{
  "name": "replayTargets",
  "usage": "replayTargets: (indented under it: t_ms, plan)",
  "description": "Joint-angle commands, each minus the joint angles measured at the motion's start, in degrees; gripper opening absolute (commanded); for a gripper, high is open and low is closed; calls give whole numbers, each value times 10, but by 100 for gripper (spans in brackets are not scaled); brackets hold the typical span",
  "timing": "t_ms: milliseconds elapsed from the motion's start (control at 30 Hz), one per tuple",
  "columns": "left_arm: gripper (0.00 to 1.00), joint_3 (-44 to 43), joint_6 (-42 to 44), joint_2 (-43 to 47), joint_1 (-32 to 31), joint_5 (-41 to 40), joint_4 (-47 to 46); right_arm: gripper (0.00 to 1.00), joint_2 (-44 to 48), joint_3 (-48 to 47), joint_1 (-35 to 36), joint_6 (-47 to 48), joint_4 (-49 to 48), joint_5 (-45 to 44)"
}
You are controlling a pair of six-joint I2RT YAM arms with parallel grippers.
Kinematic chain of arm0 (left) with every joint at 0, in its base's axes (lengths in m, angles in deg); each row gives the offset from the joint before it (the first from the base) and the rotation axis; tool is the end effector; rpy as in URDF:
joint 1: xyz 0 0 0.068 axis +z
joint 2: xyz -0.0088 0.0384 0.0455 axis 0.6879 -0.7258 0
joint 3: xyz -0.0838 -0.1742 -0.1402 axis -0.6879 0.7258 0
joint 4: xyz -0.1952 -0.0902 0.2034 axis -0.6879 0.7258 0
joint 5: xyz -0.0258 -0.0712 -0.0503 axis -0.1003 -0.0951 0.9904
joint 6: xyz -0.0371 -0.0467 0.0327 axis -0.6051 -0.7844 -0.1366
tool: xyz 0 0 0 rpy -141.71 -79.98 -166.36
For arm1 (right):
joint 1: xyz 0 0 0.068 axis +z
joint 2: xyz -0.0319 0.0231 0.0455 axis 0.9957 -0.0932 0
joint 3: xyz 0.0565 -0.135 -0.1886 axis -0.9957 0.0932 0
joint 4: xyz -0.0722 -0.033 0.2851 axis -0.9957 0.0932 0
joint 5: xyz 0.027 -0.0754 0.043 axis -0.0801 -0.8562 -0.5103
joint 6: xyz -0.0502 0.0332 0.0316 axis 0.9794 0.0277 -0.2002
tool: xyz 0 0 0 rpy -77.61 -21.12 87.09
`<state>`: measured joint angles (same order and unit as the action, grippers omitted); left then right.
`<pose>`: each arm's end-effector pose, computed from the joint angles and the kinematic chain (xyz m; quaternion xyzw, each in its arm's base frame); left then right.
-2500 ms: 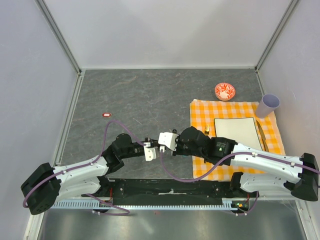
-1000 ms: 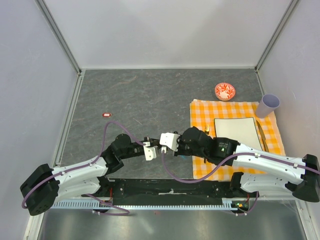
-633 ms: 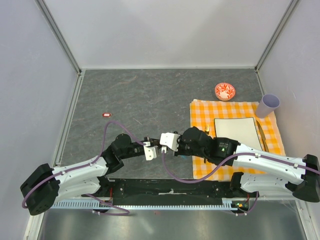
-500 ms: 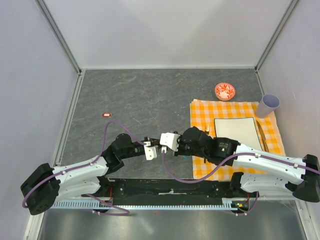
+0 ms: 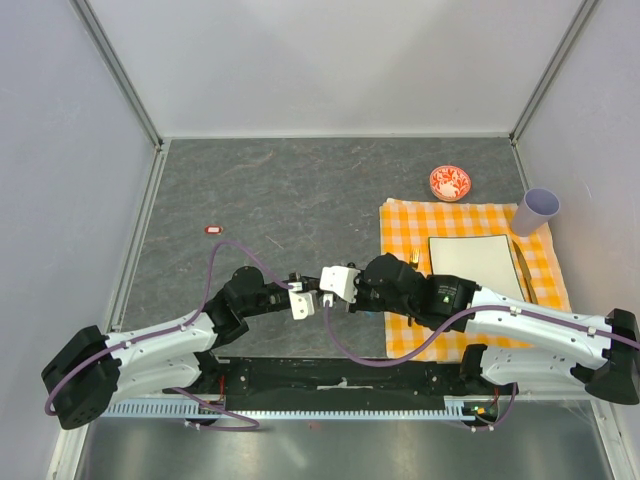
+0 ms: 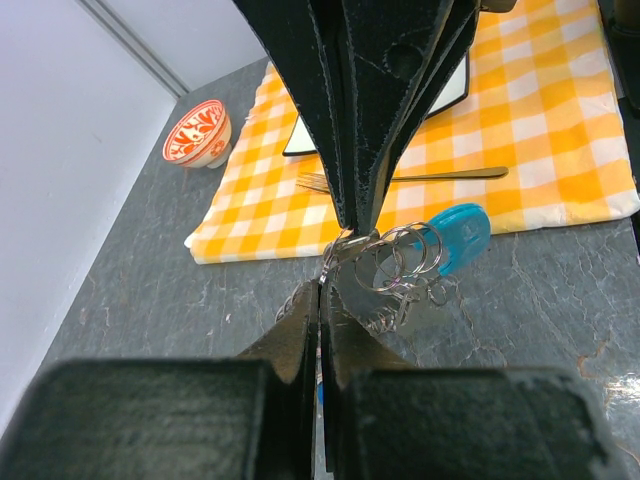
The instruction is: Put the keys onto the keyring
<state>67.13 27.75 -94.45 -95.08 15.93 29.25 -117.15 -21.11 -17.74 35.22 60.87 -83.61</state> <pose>0.1530 -0.2300 0.1696 0.5848 0.4253 -0.2633 0.6386 0.1247 0.2753 0.2480 -0.6228 0.6367 0.1085 0.4416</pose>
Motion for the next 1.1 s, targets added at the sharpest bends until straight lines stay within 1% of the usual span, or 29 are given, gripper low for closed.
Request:
replayTargets:
  t_ms: [0, 200, 467, 1067]
  plan:
    - [2, -24, -2, 3, -6, 16, -32, 0, 3, -20, 3, 4, -22, 22]
    - [2, -19, 16, 18, -6, -13, -19, 0, 7, -33, 3, 8, 6, -6]
    - [2, -16, 39, 13, -6, -14, -6, 0, -8, -56, 3, 17, 43, -16]
    - [2, -14, 46, 10, -9, -10, -9, 0, -15, -55, 3, 23, 25, -32]
